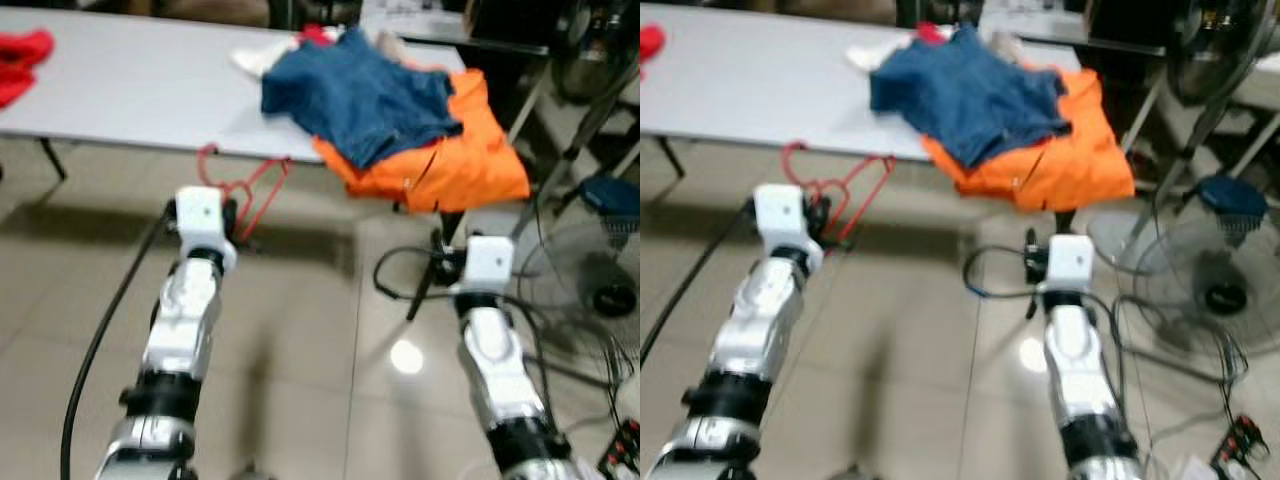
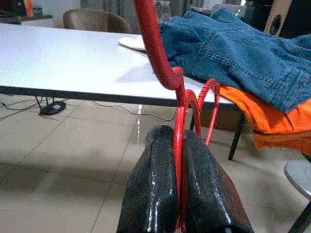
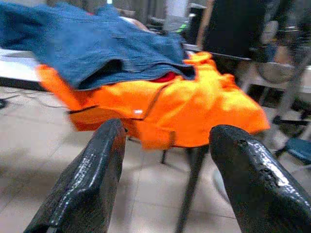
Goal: Hang hanger
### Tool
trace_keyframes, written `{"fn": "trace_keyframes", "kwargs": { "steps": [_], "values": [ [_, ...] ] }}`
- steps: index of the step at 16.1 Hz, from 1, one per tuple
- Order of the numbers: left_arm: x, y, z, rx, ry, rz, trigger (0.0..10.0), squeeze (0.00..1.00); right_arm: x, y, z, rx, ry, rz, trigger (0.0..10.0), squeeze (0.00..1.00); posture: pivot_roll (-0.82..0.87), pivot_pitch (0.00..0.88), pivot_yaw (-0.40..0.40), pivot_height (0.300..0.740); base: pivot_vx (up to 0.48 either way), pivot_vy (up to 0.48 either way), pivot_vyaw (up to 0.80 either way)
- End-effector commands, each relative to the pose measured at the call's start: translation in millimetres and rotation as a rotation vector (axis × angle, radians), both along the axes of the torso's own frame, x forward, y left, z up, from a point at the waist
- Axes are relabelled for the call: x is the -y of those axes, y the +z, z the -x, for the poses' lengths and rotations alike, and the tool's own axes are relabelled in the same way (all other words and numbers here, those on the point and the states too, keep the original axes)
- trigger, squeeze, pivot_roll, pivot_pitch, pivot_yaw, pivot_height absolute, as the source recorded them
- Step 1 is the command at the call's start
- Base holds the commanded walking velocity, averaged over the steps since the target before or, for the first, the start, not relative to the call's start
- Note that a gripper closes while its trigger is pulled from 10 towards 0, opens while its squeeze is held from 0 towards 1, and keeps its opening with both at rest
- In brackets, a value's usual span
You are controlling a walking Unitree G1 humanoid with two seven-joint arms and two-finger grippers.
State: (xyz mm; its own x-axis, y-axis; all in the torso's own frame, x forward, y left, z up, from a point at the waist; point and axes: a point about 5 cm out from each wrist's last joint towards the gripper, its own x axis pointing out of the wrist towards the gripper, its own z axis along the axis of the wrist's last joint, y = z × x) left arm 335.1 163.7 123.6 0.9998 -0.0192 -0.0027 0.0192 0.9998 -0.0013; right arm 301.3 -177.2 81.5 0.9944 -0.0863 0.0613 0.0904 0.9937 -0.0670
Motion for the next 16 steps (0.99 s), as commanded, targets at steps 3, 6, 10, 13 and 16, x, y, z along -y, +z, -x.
{"fn": "trace_keyframes", "kwargs": {
  "steps": [3,6,10,13,16],
  "values": [
    [9.2,-0.1,-0.9,0.001,-0.039,-0.034,10.0,0.00,7.9,-0.1,2.6,0.007,-0.022,0.006,10.0,0.00,0.04,0.016,-0.047,0.740,0.480,0.000,0.00],
    [20.3,10.1,0.4,0.061,-0.113,-0.048,10.0,0.00,2.6,-3.8,2.1,-0.005,-0.005,-0.006,10.0,0.00,0.05,0.008,-0.045,0.740,0.480,0.000,0.00],
    [32.1,19.6,2.4,0.111,-0.171,-0.025,10.0,0.00,2.0,-2.8,1.2,-0.002,0.003,-0.005,10.0,0.00,0.05,0.000,-0.047,0.740,0.480,0.000,0.00],
    [33.5,21.9,1.2,0.118,-0.168,0.006,10.0,0.00,1.5,-1.1,2.4,0.013,0.014,0.006,10.0,0.00,0.04,0.006,-0.049,0.740,0.480,0.000,0.00],
    [30.3,14.8,2.2,0.082,-0.128,0.038,10.0,0.00,1.3,-4.8,5.8,0.002,0.016,0.002,10.0,0.00,0.03,0.020,-0.054,0.740,0.480,0.000,0.00]
  ]
}}
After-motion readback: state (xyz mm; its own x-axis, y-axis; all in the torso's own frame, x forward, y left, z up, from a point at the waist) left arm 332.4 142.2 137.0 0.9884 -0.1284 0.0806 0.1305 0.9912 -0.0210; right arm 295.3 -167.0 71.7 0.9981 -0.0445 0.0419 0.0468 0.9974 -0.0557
